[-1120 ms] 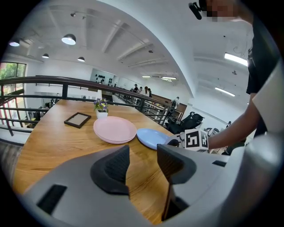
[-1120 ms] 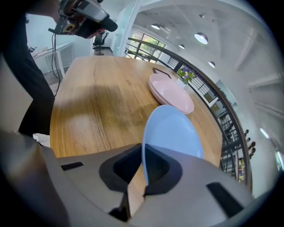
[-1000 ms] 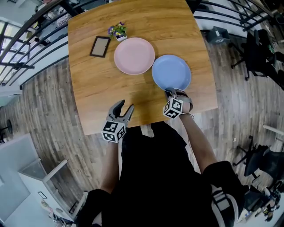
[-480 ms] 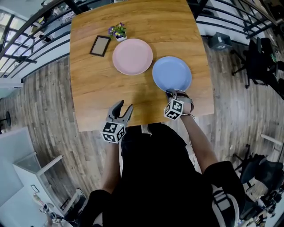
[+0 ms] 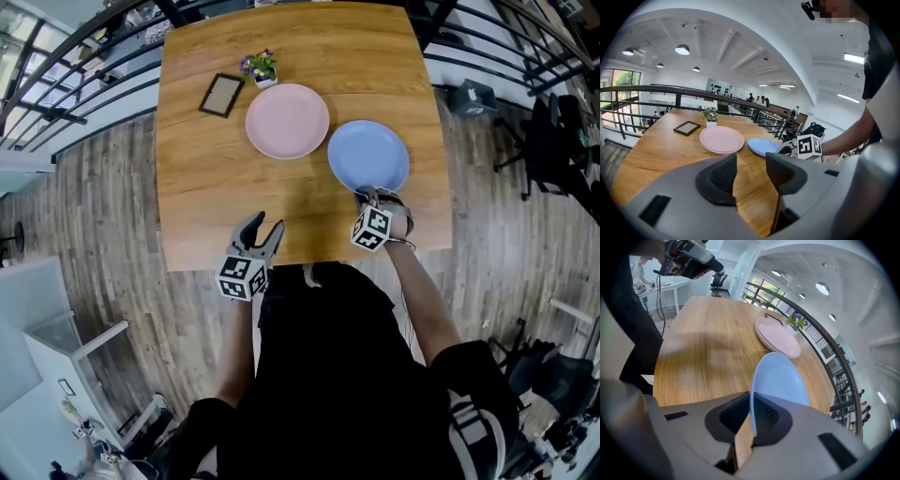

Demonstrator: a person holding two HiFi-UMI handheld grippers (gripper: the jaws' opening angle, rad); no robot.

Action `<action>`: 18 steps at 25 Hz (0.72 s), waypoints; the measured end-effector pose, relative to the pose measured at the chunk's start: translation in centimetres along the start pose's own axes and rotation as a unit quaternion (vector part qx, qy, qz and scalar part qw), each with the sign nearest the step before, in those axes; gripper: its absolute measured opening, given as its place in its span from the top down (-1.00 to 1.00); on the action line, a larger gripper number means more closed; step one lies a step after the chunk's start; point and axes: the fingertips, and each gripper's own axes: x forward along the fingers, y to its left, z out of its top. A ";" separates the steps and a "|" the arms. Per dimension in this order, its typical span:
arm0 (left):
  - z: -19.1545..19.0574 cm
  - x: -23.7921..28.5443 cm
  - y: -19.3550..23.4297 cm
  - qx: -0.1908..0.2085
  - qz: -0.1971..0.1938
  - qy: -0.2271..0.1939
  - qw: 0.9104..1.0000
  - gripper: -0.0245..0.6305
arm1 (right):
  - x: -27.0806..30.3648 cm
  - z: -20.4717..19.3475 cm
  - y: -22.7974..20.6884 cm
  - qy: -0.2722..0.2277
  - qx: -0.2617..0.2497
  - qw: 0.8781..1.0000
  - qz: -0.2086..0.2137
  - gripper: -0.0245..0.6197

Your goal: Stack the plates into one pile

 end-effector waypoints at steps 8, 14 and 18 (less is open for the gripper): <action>0.6 0.0 0.7 -0.001 0.002 -0.006 1.000 0.27 | -0.3 0.8 -1.0 -0.007 -0.012 1.000 -0.015 0.85; 1.7 0.5 1.7 0.004 -0.004 -0.009 1.000 0.27 | -0.5 1.5 -2.8 -0.009 -0.002 0.999 -0.032 0.85; 2.7 0.6 2.7 0.008 -0.006 -0.010 1.000 0.27 | -0.2 2.1 -3.6 -0.008 0.003 0.999 -0.039 0.85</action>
